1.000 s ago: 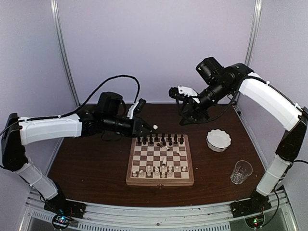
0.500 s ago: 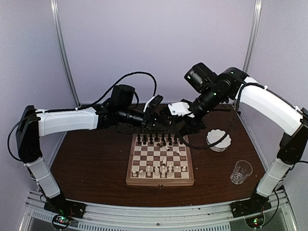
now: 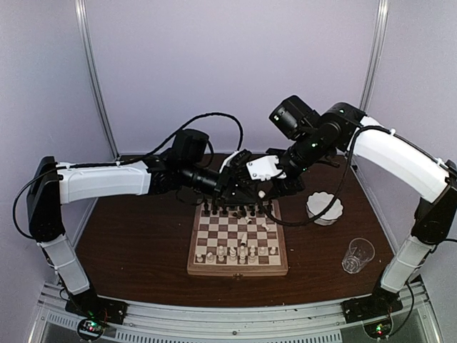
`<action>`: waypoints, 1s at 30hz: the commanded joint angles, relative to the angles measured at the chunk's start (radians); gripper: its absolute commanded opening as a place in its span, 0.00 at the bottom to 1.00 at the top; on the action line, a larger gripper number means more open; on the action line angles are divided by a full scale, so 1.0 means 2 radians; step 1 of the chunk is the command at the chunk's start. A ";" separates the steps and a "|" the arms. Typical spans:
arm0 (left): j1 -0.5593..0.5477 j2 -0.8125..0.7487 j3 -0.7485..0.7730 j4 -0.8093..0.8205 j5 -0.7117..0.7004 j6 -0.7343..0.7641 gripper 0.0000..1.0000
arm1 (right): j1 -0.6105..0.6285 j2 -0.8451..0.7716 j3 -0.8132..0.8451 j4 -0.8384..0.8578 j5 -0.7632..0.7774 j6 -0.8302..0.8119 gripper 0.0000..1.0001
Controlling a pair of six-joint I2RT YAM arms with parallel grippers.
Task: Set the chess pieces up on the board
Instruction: Pass from the left arm to the right, then pass from the right arm to the left
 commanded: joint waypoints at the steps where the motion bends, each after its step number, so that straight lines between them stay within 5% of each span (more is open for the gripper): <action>1: -0.001 0.001 0.017 0.019 0.019 -0.004 0.02 | 0.008 -0.013 -0.014 0.006 0.039 -0.015 0.48; 10: -0.001 0.000 0.015 0.024 0.018 -0.012 0.02 | 0.026 -0.018 -0.018 -0.008 0.040 -0.024 0.40; 16: -0.001 0.002 0.018 0.026 0.016 -0.012 0.03 | 0.031 -0.018 -0.019 -0.007 0.047 -0.020 0.17; 23: -0.001 -0.045 -0.005 0.006 -0.095 0.038 0.33 | 0.009 -0.023 -0.044 0.042 0.029 0.074 0.10; 30: -0.024 -0.092 -0.048 0.048 -0.210 0.089 0.38 | -0.050 -0.014 -0.054 0.074 -0.114 0.230 0.10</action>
